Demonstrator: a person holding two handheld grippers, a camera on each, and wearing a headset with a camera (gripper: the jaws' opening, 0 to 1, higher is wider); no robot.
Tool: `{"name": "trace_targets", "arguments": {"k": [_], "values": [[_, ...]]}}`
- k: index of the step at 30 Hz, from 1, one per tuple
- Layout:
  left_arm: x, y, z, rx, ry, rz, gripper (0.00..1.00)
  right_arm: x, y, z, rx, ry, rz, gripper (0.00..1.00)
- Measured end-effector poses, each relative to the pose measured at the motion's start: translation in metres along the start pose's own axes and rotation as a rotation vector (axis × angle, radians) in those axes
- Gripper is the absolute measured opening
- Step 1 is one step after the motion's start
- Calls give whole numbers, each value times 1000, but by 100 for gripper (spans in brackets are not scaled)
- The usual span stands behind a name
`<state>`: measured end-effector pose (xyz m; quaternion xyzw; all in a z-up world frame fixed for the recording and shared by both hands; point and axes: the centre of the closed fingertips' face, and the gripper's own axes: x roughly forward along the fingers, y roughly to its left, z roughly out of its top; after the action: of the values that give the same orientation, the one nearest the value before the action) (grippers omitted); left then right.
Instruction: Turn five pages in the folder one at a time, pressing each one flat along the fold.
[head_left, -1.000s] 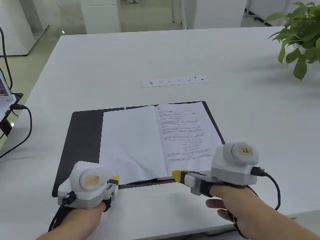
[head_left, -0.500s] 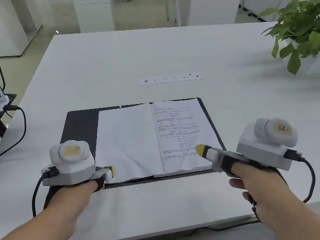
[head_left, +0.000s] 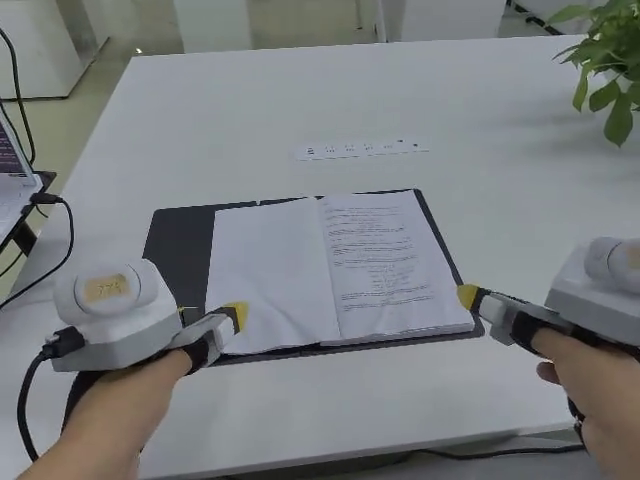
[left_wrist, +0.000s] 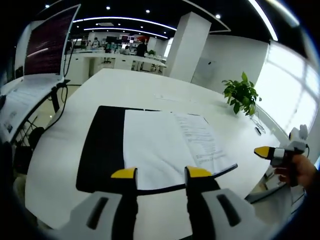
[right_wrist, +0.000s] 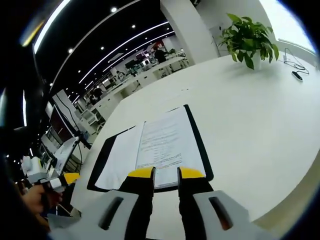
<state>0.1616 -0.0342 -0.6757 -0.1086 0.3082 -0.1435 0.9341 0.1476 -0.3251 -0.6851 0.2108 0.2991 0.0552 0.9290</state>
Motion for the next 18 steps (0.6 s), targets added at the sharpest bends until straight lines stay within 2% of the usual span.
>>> {"name": "trace_targets", "arguments": {"k": [3,6,9,11,14,16,18], "values": [[-6,1,7,-12,-23,17,47,0,0,-1,-20,2,1,30],[-12,2,11,-17,-39,40,59,1,2,1,-89,-13,-5,44],[-18,6,16,19,-68,75,72,1,2,5,-156,-44,-20,68],[-22,8,15,42,-65,91,78,1,3,6,-174,-51,-22,80],[-25,13,11,47,-55,101,83,0,2,9,-207,-70,-31,90],[-29,20,6,74,-50,126,85,-1,5,13,-230,-93,-24,98],[-31,23,3,77,-45,132,88,-2,6,14,-244,-102,-16,100]]}}
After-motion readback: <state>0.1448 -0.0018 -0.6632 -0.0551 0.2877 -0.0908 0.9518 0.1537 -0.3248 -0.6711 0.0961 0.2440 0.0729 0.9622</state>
